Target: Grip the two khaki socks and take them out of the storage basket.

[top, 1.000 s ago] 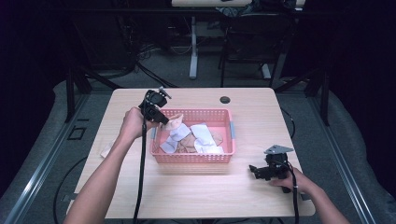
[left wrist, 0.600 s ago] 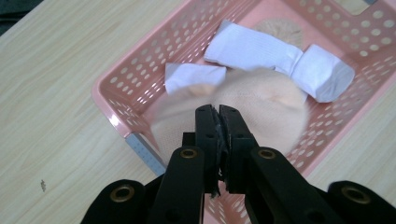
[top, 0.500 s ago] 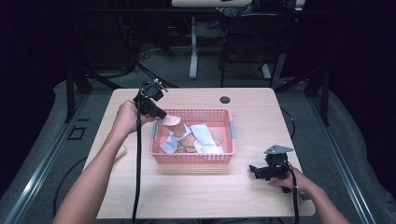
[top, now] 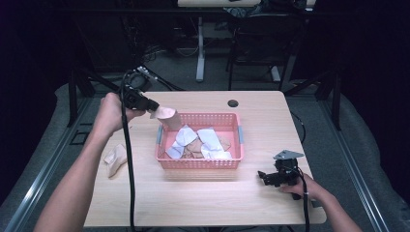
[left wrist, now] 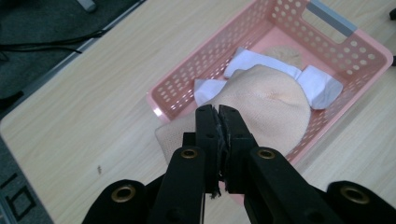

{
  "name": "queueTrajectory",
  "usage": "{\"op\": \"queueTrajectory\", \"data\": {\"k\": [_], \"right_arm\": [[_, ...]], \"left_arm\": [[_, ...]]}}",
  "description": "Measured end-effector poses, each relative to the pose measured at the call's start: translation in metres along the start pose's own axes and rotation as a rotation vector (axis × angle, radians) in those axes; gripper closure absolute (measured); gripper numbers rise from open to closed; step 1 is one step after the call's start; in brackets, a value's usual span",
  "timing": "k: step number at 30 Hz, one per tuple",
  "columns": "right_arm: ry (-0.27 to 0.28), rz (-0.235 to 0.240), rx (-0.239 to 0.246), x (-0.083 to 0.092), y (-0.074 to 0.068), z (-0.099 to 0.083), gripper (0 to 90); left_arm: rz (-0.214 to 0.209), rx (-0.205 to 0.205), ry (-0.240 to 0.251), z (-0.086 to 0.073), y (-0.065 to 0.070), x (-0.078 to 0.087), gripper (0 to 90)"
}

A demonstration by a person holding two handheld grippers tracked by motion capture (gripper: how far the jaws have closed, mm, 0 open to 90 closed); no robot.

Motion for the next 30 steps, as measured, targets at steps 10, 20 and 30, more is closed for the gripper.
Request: {"op": "queueTrajectory", "data": {"k": [10, 20, 30], "right_arm": [[0.006, 0.004, -0.006, 0.000, -0.001, 0.000, 0.0], [0.003, 0.000, -0.001, 0.000, 0.000, 0.000, 0.0], [0.003, 0.005, -0.002, 0.000, 0.000, 0.000, 0.0]], "left_arm": [[0.044, 0.060, 0.001, -0.031, -0.019, 0.026, 87.6], [0.065, 0.165, -0.054, -0.082, -0.037, 0.010, 87.4], [-0.015, 0.308, -0.151, -0.148, -0.040, -0.084, 86.5]]}}
Point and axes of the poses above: each handheld gripper's, and its own axes: x roughly backward along the jaws, z roughly out of its top, y roughly to its right, the point moved 6 cm from there along -x, roughly forward along the jaws, and after that the axes turned 15 degrees about -x, right-handed, at the moved point
